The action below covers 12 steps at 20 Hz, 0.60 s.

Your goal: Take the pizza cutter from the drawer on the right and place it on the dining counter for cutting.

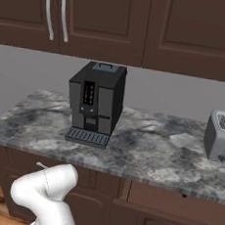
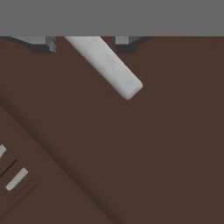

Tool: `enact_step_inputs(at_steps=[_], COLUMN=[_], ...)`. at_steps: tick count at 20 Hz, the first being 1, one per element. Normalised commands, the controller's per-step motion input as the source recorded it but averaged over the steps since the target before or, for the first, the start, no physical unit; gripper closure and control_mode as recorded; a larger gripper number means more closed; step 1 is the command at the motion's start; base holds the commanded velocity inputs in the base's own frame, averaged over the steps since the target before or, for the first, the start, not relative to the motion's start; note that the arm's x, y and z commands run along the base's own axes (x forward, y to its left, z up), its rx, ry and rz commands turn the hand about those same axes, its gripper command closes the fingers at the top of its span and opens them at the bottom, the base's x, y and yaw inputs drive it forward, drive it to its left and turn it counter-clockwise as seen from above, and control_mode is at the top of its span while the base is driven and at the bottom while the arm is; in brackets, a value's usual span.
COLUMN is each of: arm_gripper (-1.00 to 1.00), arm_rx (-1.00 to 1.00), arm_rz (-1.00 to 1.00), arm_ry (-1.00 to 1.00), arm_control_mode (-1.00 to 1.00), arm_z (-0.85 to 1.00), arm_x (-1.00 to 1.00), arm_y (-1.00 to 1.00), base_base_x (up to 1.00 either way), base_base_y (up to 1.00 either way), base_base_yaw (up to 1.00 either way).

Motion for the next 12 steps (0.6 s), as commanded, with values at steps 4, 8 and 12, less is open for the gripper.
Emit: enact_step_inputs(at_steps=[4, 8, 12], arm_gripper=[1.00, 1.00, 1.00], arm_rx=[0.04, 0.03, 0.03], arm_rz=[0.00, 0.00, 0.00], arm_ry=[-0.05, -0.01, 0.00], arm_control_mode=[-1.00, -1.00, -1.00], arm_z=[-0.21, -0.21, -0.18], arm_x=[-0.72, -0.76, -0.74], arm_y=[-0.34, -0.36, -0.36], base_base_x=[0.00, 0.00, 0.00], base_base_y=[0.00, 0.00, 0.00], base_base_yaw=[0.00, 0.00, 0.00])
